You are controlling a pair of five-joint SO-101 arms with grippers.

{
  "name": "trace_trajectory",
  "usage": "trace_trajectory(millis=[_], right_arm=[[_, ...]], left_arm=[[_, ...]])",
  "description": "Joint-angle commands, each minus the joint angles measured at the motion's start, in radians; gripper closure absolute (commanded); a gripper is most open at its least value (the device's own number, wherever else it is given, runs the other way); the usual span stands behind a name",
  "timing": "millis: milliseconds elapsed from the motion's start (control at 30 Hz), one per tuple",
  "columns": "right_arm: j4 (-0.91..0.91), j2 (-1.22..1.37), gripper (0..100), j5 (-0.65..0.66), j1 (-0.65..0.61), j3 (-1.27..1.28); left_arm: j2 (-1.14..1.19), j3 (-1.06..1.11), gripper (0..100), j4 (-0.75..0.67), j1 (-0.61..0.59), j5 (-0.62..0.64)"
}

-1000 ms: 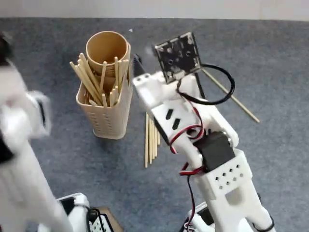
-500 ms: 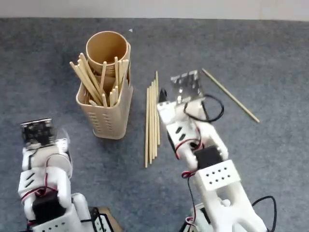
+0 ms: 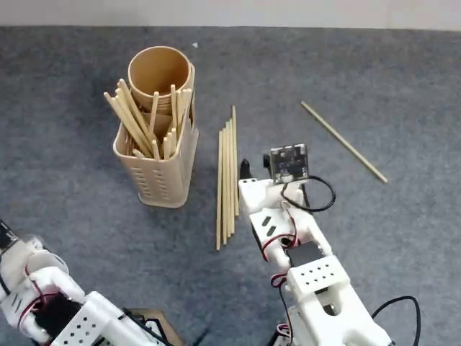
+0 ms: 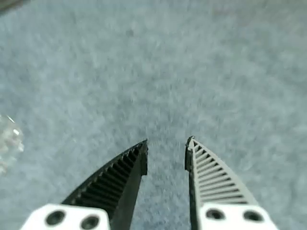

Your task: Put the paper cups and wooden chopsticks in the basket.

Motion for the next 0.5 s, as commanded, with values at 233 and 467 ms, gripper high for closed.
trace_trajectory(millis=[233,467], right_arm=[[-0.047,0.277,84.3,0.017,-0.116,-0.124],[-0.045,0.581,84.3,0.020,-0.081,-0.332]], left_arm=[[-0.002,0.025,84,0.068,-0.025,-0.012],[-0.001,0.025,84,0.069,-0.028,-0.012]])
